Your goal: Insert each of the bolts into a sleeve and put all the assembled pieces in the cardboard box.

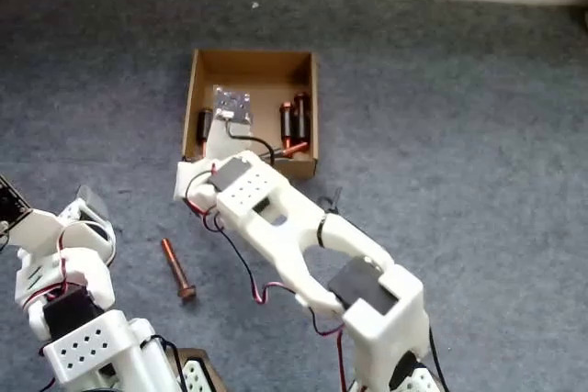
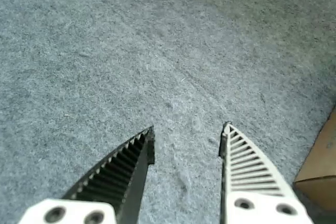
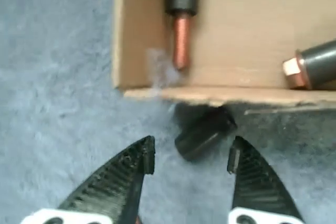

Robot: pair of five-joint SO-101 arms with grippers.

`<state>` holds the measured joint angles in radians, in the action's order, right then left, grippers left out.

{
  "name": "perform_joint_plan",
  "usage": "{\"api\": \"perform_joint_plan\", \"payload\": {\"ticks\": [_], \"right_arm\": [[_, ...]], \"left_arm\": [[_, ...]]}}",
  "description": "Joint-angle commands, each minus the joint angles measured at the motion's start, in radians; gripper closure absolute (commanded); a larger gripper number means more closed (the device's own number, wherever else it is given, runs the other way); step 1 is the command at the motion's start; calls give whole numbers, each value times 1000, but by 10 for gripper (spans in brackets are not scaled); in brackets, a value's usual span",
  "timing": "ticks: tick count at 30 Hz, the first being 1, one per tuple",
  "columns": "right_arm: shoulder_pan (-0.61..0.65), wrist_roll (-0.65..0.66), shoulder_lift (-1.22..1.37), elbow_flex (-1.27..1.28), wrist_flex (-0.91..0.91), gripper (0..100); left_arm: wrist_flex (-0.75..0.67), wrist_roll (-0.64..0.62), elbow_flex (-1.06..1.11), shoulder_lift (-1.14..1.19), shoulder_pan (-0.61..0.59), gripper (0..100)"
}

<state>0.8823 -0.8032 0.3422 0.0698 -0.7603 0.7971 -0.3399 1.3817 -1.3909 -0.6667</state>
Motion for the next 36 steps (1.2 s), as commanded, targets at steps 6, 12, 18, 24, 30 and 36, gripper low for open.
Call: {"api": "perform_joint_plan", "payload": {"ticks": [6, 12, 18, 24, 30, 36], "right_arm": [[-74, -80, 124, -176, -5, 885], [-73, -75, 170, -185, -64, 892], [-67, -74, 173, -229, -205, 892], [-48, -74, 174, -289, -306, 878], [-8, -74, 174, -291, -314, 811], [-2, -74, 180, -291, -312, 811]], "left_arm": [[-20, -8, -7, -10, -10, 776], [-21, -6, -1, -10, -10, 776], [-40, -6, 8, -10, -10, 776], [-40, -6, 8, -10, -10, 776], [-40, -6, 8, -10, -10, 776], [-40, -5, 8, -10, -10, 776]]}}
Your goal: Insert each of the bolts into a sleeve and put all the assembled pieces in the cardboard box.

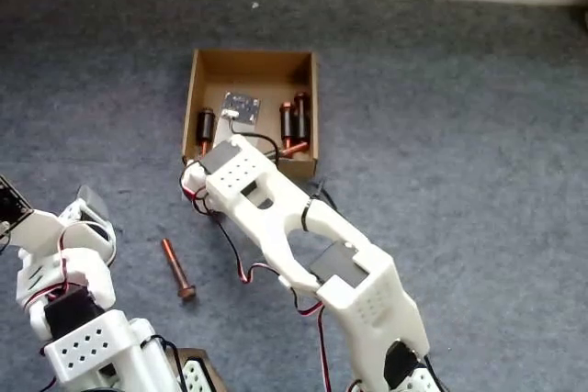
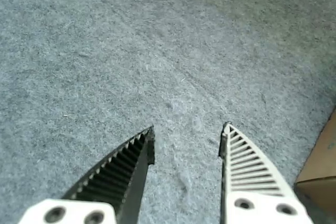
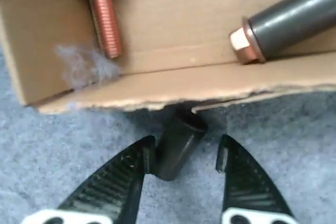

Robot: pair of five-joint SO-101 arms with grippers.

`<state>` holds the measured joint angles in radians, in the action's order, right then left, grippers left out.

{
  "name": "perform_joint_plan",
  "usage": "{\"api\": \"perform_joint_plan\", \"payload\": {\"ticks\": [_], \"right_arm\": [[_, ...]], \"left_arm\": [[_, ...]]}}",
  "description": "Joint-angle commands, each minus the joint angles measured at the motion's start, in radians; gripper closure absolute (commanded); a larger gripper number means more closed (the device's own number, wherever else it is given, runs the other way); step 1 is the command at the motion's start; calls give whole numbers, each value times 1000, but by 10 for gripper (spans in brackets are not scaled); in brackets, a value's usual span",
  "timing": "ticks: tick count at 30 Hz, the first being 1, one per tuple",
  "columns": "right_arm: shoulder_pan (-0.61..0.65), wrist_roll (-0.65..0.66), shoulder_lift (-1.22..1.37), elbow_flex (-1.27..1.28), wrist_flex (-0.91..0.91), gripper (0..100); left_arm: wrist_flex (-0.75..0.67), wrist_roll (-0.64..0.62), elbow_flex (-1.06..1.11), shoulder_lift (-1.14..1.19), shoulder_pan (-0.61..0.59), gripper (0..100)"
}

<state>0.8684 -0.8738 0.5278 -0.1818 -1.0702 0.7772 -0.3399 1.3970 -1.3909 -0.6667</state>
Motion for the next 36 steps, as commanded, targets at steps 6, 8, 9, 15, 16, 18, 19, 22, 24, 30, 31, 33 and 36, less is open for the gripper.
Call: {"api": "perform_joint_plan", "payload": {"ticks": [6, 8, 9, 15, 16, 18, 19, 22, 24, 30, 31, 33, 36], "right_arm": [[7, -3, 85, -45, -4, 811], [8, 21, 111, -45, -19, 816], [7, 32, 114, -48, -36, 833], [-18, 120, 65, -122, -104, 987], [-21, 137, 53, -125, -122, 993], [-31, 157, 15, -125, -154, 995], [-33, 170, -12, -125, -171, 995], [-61, 235, -119, -122, -223, 995], [-88, 272, -209, -117, -248, 995], [-193, 362, -432, 45, -292, 995], [-217, 376, -470, 96, -286, 995], [-266, 399, -550, 197, -278, 995], [-335, 427, -693, 360, -222, 995]], "left_arm": [[-20, -5, -5, -10, -10, 776], [-20, -5, -5, -10, -10, 776], [-20, -5, -5, -10, -10, 776], [-20, -5, -5, -10, -10, 776], [-20, -3, -5, -10, -10, 776], [-20, -3, -5, -10, -10, 776], [-20, -3, -5, -10, -8, 776], [-17, -3, -5, -10, -4, 776], [-17, -3, -5, -10, -2, 776], [-15, 69, -31, -5, 8, 774], [-12, 83, -47, -1, 24, 775], [38, 118, -84, 1, 62, 775], [161, 170, -168, 1, 145, 775]]}}
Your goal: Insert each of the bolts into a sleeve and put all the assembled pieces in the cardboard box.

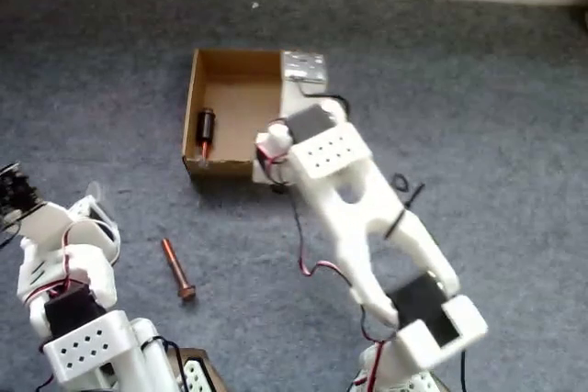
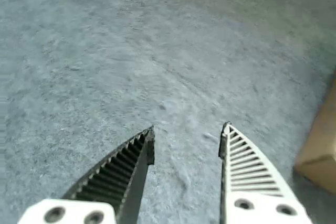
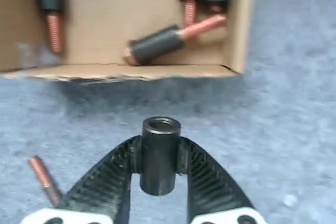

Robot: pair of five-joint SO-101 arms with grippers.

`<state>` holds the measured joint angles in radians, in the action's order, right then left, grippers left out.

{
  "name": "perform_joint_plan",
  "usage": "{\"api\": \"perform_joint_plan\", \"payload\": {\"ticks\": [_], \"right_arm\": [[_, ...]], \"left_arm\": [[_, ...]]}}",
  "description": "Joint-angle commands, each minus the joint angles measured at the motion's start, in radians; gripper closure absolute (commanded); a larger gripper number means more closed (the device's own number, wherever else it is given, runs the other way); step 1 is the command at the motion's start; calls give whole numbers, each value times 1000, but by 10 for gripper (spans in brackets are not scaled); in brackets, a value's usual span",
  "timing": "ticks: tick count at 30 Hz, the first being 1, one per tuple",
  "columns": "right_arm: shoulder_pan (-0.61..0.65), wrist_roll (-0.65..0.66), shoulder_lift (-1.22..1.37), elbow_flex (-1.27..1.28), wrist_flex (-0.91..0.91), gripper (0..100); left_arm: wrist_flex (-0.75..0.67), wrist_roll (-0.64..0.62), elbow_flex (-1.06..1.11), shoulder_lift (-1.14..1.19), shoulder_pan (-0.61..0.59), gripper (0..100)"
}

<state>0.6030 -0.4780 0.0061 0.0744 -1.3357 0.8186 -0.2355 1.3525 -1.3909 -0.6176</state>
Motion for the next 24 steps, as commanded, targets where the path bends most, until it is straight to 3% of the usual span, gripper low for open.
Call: {"api": "perform_joint_plan", "payload": {"ticks": [1, 14, 24], "right_arm": [[-87, 43, -223, 163, 68, 995], [-384, 89, -802, 825, 424, 995], [-578, -2, -901, 1050, 642, 992]], "left_arm": [[160, 81, -154, 1, 124, 775], [647, 361, -481, 28, 364, 772], [674, 505, -539, 539, 374, 751]]}}
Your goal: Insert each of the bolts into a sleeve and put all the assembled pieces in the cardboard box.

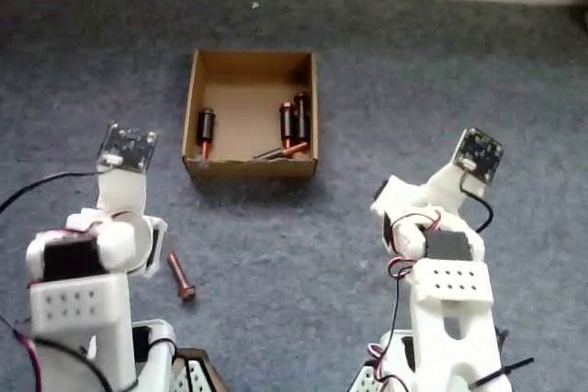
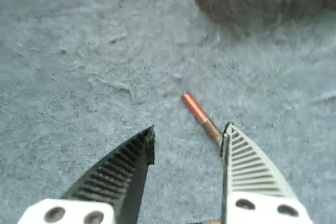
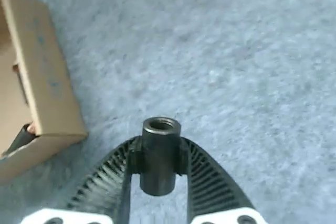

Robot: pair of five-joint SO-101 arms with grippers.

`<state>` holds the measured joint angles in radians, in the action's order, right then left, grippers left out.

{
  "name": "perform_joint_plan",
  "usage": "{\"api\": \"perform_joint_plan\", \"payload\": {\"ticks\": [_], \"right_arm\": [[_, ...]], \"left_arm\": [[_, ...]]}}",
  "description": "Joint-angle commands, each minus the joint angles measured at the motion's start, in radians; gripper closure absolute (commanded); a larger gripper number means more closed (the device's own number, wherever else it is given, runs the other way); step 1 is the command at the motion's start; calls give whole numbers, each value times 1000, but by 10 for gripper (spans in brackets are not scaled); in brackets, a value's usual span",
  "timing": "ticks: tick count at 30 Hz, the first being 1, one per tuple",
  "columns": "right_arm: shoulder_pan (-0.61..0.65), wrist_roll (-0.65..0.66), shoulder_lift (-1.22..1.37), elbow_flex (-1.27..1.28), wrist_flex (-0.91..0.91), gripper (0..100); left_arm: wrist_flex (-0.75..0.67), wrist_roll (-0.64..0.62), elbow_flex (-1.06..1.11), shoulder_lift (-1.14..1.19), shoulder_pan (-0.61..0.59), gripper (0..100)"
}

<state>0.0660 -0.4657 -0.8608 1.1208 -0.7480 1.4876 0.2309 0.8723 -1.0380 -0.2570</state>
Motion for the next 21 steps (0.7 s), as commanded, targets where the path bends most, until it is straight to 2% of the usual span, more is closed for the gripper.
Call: {"api": "perform_joint_plan", "payload": {"ticks": [1, 3, 10, 14, 18, 21], "right_arm": [[-47, -14, -35, 13, 70, 992], [-54, -14, -35, 35, 104, 992], [-58, -12, -35, 58, 136, 992], [-58, -9, -35, 58, 136, 992], [-59, -9, -35, 58, 136, 992], [-59, -8, -35, 58, 136, 992]], "left_arm": [[2, 57, -62, 228, 13, 737], [-8, 166, -62, 292, 21, 721], [-68, 838, -59, 352, 16, 720], [-69, 1155, -64, 352, 16, 720], [-71, 1338, -50, 361, 22, 720], [-144, 1416, 24, 361, 28, 720]]}}
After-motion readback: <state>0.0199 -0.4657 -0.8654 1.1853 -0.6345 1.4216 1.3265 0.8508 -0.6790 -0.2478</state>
